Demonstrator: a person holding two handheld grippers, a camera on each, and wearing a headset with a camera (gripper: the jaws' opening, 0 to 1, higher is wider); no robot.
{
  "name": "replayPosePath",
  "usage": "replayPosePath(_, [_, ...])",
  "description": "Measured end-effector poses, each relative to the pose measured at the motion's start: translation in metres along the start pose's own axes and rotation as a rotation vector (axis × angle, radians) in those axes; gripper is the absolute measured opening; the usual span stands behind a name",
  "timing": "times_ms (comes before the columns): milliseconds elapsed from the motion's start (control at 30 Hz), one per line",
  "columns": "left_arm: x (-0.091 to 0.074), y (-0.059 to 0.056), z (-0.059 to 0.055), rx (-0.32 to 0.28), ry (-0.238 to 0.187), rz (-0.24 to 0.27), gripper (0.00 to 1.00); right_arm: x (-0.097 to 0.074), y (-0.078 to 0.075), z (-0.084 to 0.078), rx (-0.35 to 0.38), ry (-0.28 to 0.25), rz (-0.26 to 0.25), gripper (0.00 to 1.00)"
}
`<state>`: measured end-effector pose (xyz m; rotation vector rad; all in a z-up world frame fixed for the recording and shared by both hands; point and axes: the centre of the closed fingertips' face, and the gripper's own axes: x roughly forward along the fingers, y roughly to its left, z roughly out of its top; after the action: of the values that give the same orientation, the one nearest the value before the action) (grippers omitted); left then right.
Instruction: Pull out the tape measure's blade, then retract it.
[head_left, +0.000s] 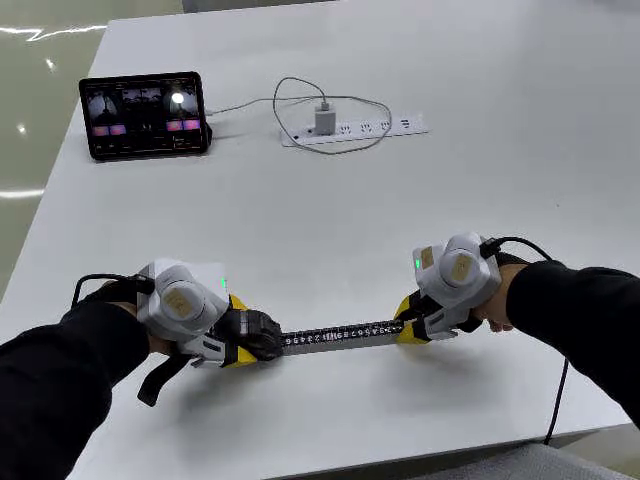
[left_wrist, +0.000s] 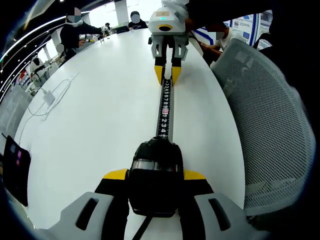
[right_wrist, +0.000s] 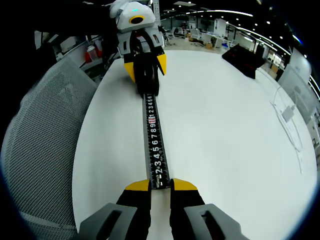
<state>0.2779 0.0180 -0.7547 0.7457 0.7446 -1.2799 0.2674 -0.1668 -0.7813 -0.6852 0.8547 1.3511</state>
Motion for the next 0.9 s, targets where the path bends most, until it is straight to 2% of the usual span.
replayPosePath(900, [-0.001, 0.000, 0.000, -0.007, 0.001, 0.012, 0.32, -0.015, -0.004, -0.022, 0.010, 0.026, -0.019, 0.10])
